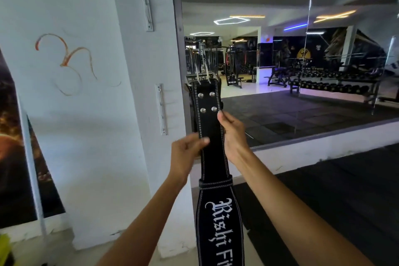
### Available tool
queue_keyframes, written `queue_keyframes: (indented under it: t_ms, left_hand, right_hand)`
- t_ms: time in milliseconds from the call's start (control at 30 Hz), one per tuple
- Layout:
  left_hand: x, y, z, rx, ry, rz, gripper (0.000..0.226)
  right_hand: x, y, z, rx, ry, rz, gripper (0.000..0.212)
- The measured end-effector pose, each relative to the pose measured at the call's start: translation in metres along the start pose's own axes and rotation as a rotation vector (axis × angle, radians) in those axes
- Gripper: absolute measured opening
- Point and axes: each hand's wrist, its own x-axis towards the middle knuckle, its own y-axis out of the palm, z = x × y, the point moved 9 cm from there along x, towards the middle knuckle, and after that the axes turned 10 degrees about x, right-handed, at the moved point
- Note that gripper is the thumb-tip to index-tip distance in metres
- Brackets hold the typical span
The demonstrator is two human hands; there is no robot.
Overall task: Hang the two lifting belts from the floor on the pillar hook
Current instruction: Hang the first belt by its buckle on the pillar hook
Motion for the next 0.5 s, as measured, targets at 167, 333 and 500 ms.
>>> queue_keyframes:
  t_ms: [167, 333, 500]
  left_hand:
    - [-0.012, 0.003, 0.005, 0.083, -0.071, 0.067, 0.009]
    - [0.013, -0.005, -0.018, 0.003, 0.001, -0.061, 0.022]
    - [-0.024, 0.009, 0.028, 0.087, -0.108, 0.096, 0.010]
  right_hand:
    - [-0.013, -0.010, -0.005, 0.002, 0.028, -0.018, 0.055]
    - [-0.016, -0.006, -0.012, -0.003, 0.035, 0.006, 0.024]
    - [-0.006, -0.005, -0.002, -0.034, -0.007, 0.034, 0.032]
